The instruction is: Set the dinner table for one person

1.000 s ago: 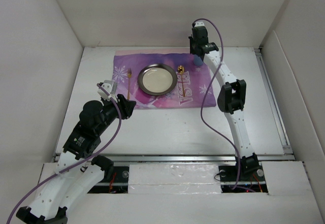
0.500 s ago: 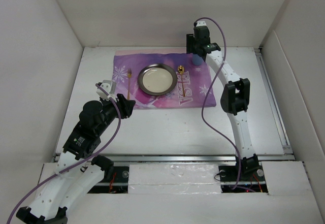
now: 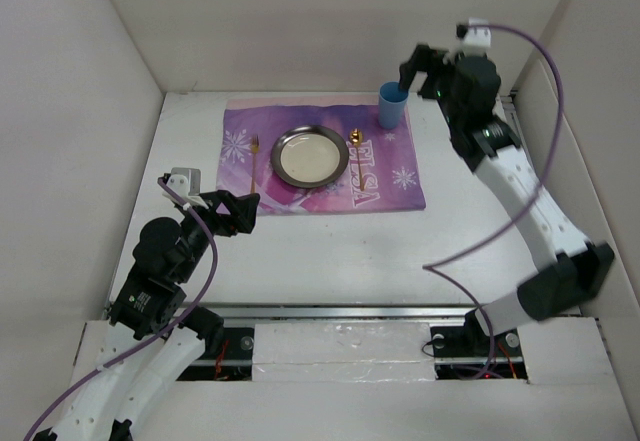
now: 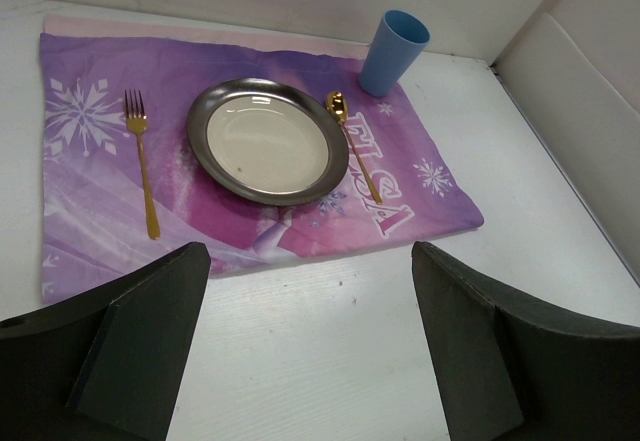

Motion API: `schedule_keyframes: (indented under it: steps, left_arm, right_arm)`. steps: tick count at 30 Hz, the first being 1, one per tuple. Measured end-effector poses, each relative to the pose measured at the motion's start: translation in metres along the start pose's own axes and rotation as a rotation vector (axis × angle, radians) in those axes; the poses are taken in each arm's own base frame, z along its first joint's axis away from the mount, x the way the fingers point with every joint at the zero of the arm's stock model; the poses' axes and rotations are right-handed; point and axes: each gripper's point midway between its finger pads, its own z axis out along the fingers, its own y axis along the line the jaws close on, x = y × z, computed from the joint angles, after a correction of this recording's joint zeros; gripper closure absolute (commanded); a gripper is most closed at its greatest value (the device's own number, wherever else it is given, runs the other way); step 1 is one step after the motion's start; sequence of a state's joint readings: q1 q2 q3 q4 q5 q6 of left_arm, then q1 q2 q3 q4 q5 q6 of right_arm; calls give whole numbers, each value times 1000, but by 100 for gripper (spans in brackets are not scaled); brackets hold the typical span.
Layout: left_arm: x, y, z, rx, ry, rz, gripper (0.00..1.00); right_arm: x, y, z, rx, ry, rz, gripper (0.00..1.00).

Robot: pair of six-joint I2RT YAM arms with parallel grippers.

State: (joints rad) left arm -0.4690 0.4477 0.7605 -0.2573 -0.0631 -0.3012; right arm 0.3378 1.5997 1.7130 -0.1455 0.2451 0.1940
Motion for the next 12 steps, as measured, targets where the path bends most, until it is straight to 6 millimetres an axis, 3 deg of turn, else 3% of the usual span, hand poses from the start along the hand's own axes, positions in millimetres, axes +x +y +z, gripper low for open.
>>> schedule_keyframes:
  steps: [3,7,10,11,12]
  left_arm:
    - [-1,3,0,-18,-4,-10,20]
    - [-10,7,-8,-43,-52,-33,20]
    - [-23,8,-22,-41,-119,-53,25]
    - [-28,7,-27,-35,-143,-58,24]
    - [-33,6,-31,-27,-166,-65,17]
  right_arm:
    - [20,-9,-67,-30,-33,63,0]
    - [65,-41,-144,-17,-103,161,0]
    - [93,-63,-166,30,-110,202,0]
    - [97,-67,-168,42,-108,210,0]
    - [98,-69,-169,49,-109,218,0]
